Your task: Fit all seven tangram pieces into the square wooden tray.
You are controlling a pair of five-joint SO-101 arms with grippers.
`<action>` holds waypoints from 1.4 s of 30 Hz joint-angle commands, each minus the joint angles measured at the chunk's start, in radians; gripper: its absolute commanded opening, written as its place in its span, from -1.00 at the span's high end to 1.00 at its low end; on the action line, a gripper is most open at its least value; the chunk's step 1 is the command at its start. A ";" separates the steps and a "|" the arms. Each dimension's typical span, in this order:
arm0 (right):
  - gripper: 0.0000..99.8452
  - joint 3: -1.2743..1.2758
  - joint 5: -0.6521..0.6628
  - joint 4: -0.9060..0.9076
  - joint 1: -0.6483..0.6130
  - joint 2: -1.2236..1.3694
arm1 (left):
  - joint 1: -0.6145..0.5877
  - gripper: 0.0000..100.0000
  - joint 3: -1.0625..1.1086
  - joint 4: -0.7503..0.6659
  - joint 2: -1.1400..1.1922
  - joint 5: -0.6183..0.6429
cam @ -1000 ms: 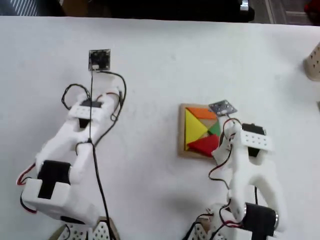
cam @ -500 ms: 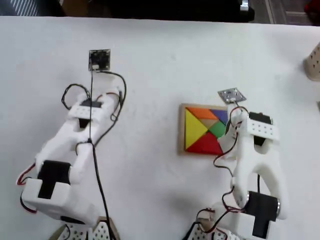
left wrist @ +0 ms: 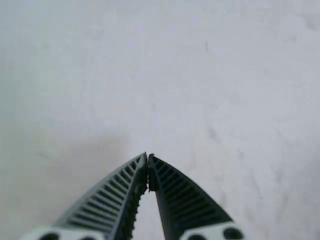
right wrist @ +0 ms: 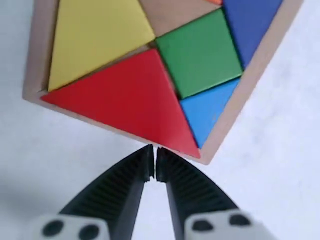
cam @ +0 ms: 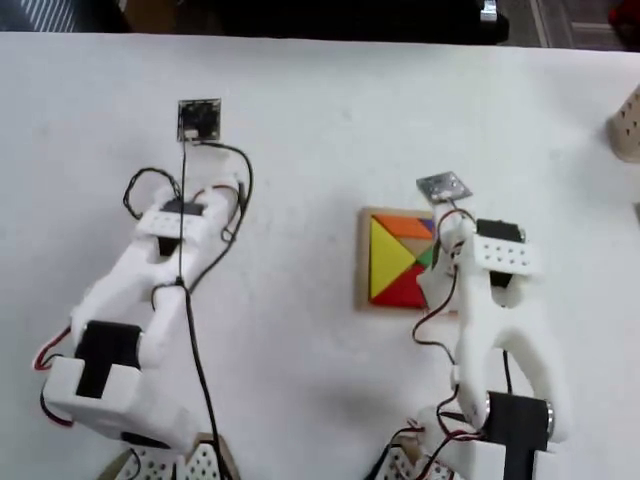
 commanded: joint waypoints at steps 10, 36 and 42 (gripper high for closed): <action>0.96 0.123 -0.109 -0.231 -0.097 -0.042 | -0.008 0.95 -0.049 -0.018 -0.008 -0.011; 0.97 0.407 -0.180 -0.355 -0.104 -0.503 | -0.016 0.96 0.121 -0.021 -0.271 -0.009; 0.97 0.485 -0.227 -0.375 -0.113 -0.636 | -0.027 0.96 0.267 -0.026 -0.426 -0.011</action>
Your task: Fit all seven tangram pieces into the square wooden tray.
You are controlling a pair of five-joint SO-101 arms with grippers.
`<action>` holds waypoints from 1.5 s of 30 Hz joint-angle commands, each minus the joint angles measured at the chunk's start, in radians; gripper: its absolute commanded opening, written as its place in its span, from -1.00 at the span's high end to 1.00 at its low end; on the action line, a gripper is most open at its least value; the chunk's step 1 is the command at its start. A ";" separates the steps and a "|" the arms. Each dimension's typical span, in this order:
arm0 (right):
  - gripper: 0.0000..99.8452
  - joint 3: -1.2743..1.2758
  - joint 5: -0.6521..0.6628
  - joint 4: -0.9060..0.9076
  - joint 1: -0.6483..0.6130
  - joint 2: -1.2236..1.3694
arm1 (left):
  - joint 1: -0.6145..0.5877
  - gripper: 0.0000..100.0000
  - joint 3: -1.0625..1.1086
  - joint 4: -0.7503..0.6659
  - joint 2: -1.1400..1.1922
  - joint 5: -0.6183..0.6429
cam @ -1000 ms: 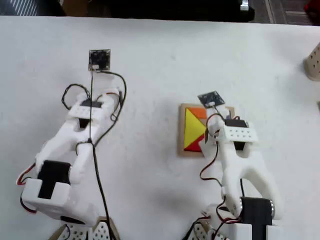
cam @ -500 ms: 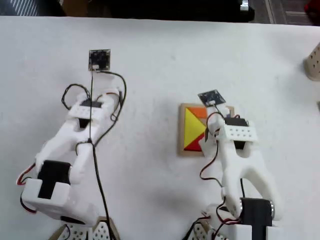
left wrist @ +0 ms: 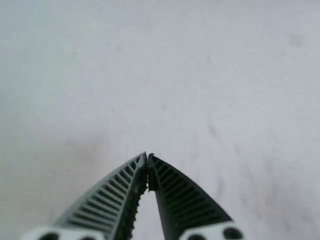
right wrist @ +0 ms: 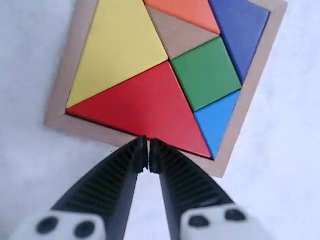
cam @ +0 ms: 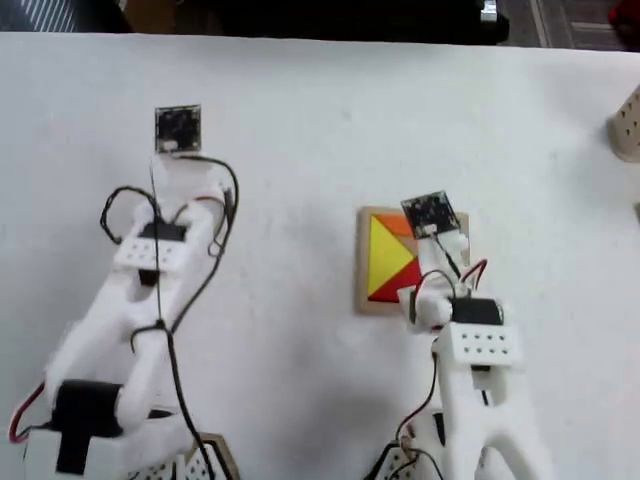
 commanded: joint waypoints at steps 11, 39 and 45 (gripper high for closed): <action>0.96 0.173 -0.126 -0.036 -0.133 -0.314 | -0.166 0.96 0.491 -0.032 -0.591 -0.199; 0.96 0.503 -0.124 0.314 -0.234 -0.967 | -0.289 0.95 0.884 0.822 -1.620 -0.385; 0.96 0.500 -0.124 0.424 -0.236 -1.013 | -0.286 0.95 0.884 0.947 -1.621 -0.381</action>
